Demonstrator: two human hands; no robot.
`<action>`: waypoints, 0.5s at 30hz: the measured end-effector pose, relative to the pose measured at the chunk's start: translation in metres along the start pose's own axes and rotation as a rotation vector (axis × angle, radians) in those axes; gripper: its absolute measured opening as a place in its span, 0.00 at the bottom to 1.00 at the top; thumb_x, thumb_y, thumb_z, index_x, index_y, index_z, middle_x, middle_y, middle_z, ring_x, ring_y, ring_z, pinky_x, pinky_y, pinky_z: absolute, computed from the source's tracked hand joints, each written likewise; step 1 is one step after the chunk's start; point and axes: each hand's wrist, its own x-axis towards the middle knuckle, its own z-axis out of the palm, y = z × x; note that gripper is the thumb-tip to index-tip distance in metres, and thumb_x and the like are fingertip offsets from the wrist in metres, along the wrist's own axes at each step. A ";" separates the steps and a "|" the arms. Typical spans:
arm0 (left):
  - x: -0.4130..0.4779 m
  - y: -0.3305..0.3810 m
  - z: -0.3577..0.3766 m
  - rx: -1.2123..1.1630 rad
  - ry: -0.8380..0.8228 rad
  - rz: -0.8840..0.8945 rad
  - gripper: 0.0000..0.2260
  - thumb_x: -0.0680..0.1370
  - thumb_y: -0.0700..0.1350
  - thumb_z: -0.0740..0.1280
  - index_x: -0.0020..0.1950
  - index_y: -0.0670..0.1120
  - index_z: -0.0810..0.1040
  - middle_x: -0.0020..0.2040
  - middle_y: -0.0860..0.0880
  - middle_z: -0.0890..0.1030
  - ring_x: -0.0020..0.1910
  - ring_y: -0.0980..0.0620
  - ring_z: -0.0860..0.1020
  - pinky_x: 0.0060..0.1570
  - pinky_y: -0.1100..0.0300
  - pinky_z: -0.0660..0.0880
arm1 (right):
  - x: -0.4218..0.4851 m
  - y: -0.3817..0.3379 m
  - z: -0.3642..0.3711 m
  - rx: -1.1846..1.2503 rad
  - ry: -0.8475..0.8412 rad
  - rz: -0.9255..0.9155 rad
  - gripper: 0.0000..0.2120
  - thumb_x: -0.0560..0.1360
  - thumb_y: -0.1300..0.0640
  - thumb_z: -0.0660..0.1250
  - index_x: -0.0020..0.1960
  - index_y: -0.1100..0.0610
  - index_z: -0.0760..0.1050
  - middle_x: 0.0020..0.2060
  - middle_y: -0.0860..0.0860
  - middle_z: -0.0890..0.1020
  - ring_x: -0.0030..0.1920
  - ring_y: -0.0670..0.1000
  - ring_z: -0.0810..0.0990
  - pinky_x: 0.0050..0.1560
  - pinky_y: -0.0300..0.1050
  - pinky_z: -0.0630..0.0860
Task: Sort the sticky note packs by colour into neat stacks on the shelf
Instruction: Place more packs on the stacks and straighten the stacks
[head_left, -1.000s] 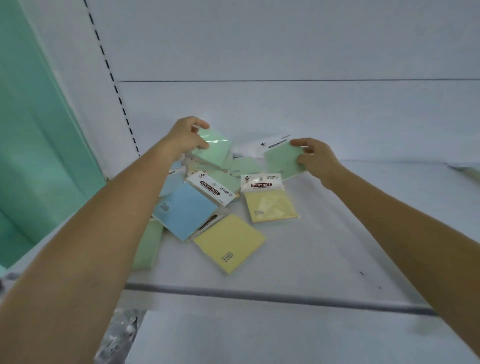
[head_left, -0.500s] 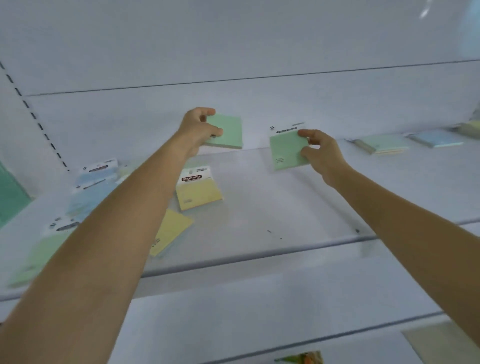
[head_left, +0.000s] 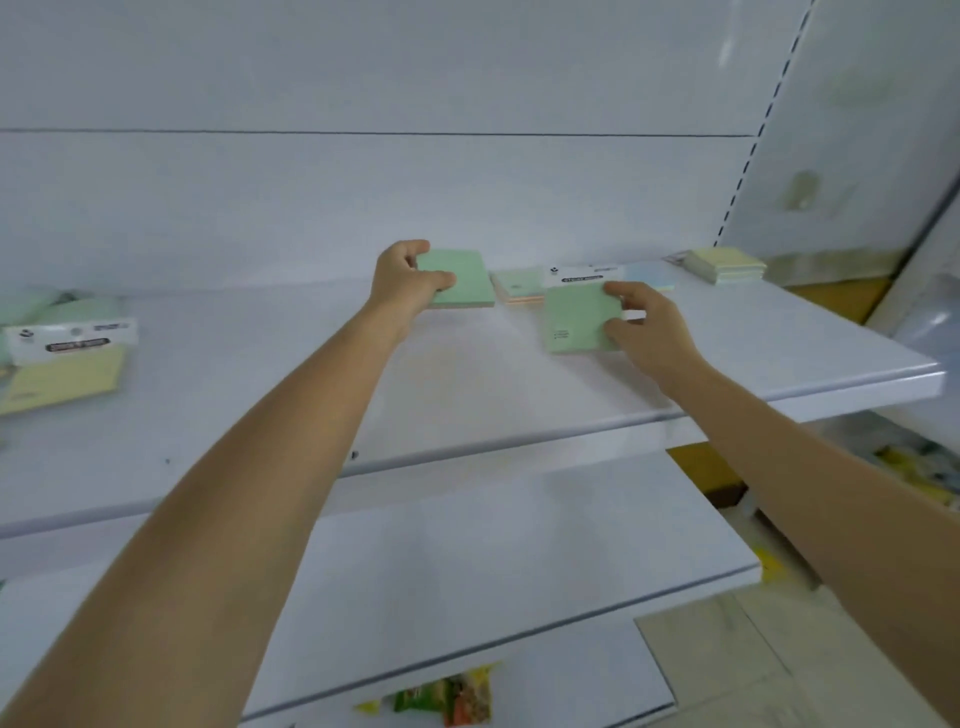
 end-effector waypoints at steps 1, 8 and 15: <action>0.002 0.000 0.008 -0.004 0.013 -0.008 0.24 0.72 0.36 0.68 0.68 0.41 0.69 0.54 0.47 0.69 0.52 0.51 0.71 0.54 0.61 0.72 | 0.006 0.007 -0.006 -0.017 -0.015 -0.005 0.22 0.74 0.66 0.61 0.66 0.54 0.70 0.53 0.50 0.72 0.47 0.51 0.73 0.48 0.43 0.70; 0.033 0.002 0.024 0.022 0.127 0.012 0.19 0.75 0.34 0.58 0.67 0.42 0.71 0.53 0.47 0.70 0.48 0.52 0.72 0.29 0.75 0.70 | 0.063 0.016 -0.009 0.163 0.017 -0.026 0.23 0.73 0.70 0.59 0.65 0.56 0.71 0.53 0.50 0.72 0.53 0.47 0.70 0.42 0.30 0.69; 0.067 0.002 0.023 -0.008 0.203 0.053 0.18 0.75 0.35 0.59 0.64 0.41 0.73 0.53 0.47 0.71 0.44 0.54 0.73 0.24 0.82 0.67 | 0.118 -0.005 0.027 0.213 -0.045 0.006 0.22 0.74 0.68 0.61 0.67 0.58 0.69 0.51 0.52 0.72 0.48 0.50 0.72 0.47 0.34 0.78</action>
